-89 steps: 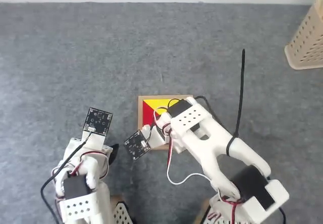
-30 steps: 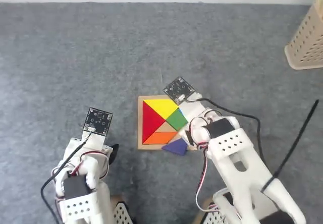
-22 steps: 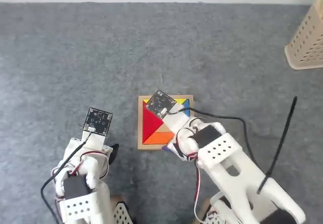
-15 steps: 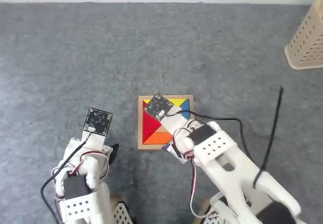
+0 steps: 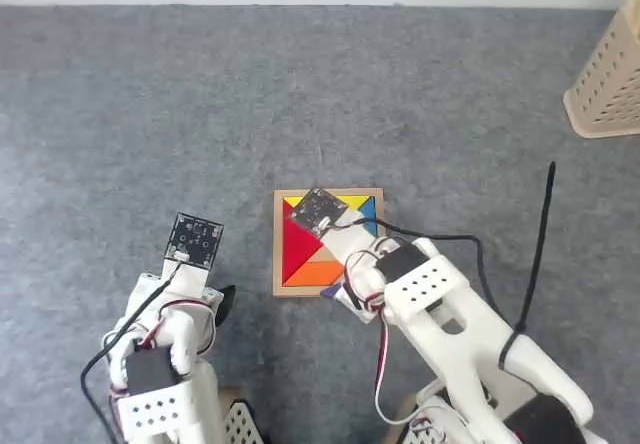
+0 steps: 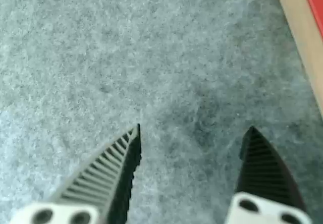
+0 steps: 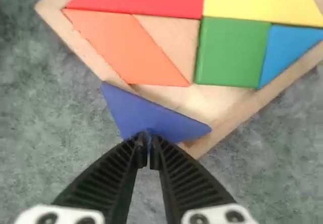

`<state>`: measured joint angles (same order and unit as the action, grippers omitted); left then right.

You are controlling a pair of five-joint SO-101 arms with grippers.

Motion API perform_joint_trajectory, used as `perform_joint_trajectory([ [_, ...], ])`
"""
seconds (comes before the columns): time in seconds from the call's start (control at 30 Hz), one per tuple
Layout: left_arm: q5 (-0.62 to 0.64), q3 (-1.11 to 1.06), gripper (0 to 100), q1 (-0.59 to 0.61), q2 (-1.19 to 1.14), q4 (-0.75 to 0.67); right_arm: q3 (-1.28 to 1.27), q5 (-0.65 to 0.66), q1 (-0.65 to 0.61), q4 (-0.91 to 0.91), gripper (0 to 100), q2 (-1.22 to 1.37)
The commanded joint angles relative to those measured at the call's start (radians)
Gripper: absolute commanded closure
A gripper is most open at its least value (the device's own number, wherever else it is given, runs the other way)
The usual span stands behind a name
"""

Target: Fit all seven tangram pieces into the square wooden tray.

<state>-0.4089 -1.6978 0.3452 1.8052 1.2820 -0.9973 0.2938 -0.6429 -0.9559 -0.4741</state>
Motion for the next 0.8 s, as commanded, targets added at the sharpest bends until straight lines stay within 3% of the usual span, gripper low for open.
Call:
perform_joint_trajectory([
  [0.0, 0.006, 0.013, 70, -0.003, 0.017, 0.002, 0.049, 0.023, 0.016, 0.013, 99.1, -0.004],
  [0.6, 0.006, 0.013, 70, -0.003, 0.017, 0.002, 0.074, 0.031, 0.019, 0.074, 99.1, 0.13],
  [0.77, 0.006, 0.013, 70, -0.003, 0.017, 0.002, 0.091, 0.034, 0.091, 0.074, 99.1, 0.14],
])
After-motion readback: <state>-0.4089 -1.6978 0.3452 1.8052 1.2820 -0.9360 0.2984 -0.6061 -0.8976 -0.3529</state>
